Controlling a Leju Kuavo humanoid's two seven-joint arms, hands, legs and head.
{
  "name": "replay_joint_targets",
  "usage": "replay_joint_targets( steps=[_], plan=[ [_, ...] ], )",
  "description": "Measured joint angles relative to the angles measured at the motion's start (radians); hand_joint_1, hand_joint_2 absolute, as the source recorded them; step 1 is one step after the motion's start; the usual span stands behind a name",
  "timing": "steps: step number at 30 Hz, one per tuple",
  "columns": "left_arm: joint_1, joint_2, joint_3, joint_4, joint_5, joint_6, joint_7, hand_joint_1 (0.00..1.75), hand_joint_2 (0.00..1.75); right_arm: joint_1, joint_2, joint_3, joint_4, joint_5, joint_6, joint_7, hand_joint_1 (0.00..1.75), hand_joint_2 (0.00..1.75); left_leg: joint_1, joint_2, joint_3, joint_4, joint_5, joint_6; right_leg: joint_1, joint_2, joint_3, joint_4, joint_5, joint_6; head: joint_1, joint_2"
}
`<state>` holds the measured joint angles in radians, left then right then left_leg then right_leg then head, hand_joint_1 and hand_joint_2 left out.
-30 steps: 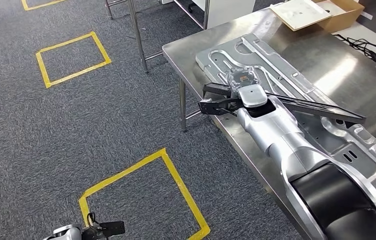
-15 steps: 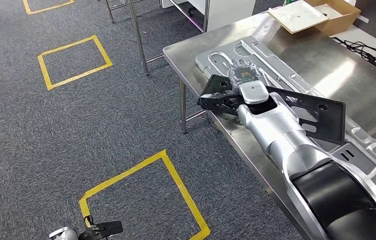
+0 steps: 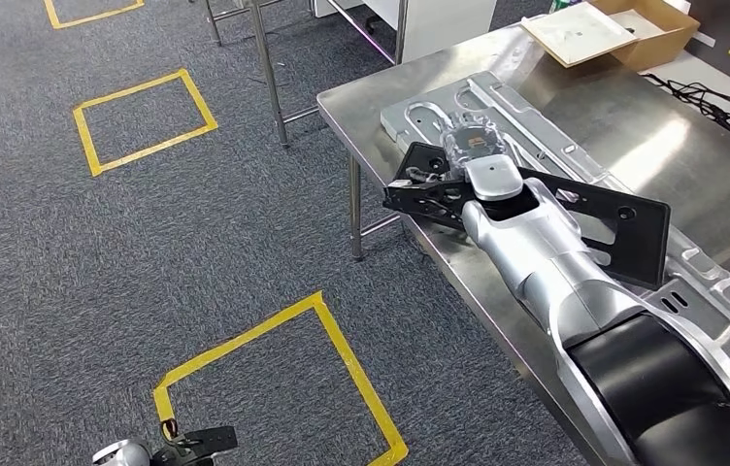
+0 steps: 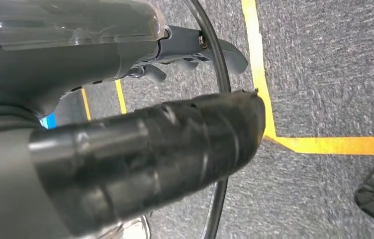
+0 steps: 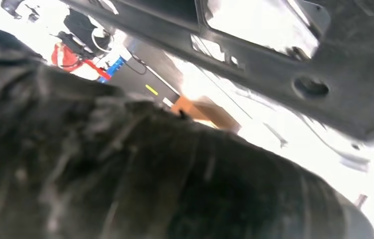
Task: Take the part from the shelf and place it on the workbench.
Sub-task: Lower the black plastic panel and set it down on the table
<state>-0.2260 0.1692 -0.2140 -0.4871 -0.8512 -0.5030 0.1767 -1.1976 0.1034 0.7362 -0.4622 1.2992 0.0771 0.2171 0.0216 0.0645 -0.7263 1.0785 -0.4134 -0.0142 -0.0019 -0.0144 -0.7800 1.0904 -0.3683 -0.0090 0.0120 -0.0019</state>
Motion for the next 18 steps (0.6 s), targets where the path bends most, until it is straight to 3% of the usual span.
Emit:
replay_joint_targets(
  steps=[8, 11, 17, 18],
  plan=[
    [0.0, 0.003, 0.002, 0.0, 0.016, -0.017, -0.016, 0.0, 0.0, 0.001, 0.0, -0.016, -0.056, -0.05, -0.099, -0.094, 0.0, 0.0, 0.0, 0.0, 0.002, 0.0, 0.0, 0.0, 0.0, 0.0, 0.002, -0.001, 0.0, 0.0, 0.0, 0.0],
    [0.001, 0.006, 0.001, 0.0, 0.017, -0.022, -0.025, 0.0, 0.0, 0.01, -0.003, -0.026, -0.101, -0.106, -0.115, -0.163, 0.0, 0.0, 0.0, 0.0, 0.003, -0.001, 0.0, 0.001, 0.0, 0.0, 0.004, -0.002, -0.001, 0.001, 0.0, 0.0],
    [0.009, 0.014, 0.001, 0.0, 0.016, -0.031, -0.063, 0.0, 0.0, 0.079, -0.029, -0.028, -0.385, -0.273, -0.146, -0.287, 0.0, 0.0, -0.001, 0.0, 0.004, 0.001, -0.005, 0.005, -0.002, 0.0, 0.006, -0.005, -0.001, 0.003, 0.0, 0.0],
    [0.013, 0.017, 0.001, 0.0, 0.016, -0.032, -0.07, 0.0, 0.0, 0.092, -0.036, -0.026, -0.443, -0.29, -0.155, -0.291, 0.0, 0.44, -0.002, 0.0, 0.004, 0.002, -0.007, 0.008, -0.003, -0.001, 0.007, -0.005, -0.001, 0.004, 0.0, 0.0]
  ],
)
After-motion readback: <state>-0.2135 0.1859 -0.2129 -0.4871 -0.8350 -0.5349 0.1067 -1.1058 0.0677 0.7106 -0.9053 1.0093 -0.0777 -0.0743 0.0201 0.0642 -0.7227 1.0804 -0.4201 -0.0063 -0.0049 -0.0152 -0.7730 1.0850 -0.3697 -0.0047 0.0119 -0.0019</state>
